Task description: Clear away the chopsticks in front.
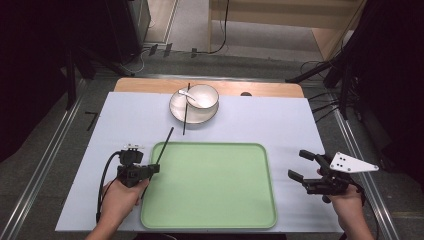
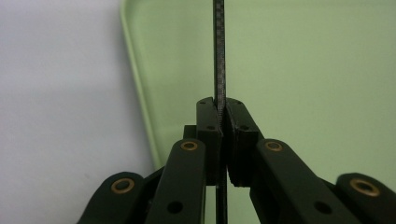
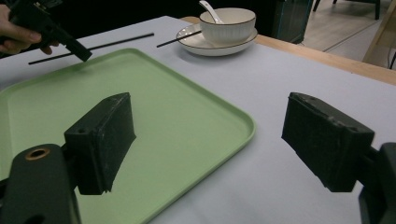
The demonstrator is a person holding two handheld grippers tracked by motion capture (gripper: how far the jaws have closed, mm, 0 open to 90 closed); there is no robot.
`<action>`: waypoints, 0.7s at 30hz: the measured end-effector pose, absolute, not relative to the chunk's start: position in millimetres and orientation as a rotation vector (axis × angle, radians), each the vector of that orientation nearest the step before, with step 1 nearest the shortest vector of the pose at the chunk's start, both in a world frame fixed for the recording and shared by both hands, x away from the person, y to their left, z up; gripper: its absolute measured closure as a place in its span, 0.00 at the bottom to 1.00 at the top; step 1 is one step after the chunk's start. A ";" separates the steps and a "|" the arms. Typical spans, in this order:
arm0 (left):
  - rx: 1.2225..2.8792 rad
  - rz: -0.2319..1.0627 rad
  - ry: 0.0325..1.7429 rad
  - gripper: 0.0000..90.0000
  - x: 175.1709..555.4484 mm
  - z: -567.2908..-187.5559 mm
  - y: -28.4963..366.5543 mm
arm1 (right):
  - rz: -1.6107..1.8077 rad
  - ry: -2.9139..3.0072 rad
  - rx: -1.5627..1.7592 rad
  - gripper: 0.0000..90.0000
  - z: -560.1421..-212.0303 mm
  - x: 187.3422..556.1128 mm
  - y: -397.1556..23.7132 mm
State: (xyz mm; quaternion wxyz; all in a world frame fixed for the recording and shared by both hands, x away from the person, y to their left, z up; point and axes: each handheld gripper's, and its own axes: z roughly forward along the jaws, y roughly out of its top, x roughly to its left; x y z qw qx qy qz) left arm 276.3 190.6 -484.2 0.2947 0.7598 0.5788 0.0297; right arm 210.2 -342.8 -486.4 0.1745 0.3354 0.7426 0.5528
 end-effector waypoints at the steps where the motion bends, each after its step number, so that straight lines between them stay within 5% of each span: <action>1: 2.022 0.079 1.540 0.95 276.3 -484.2 190.6 | 1.567 2.105 0.951 0.19 -486.4 210.2 -342.8; 21: 2.024 0.007 1.659 0.94 251.5 -499.3 192.6 | 1.562 2.114 0.941 0.19 -486.1 211.3 -340.5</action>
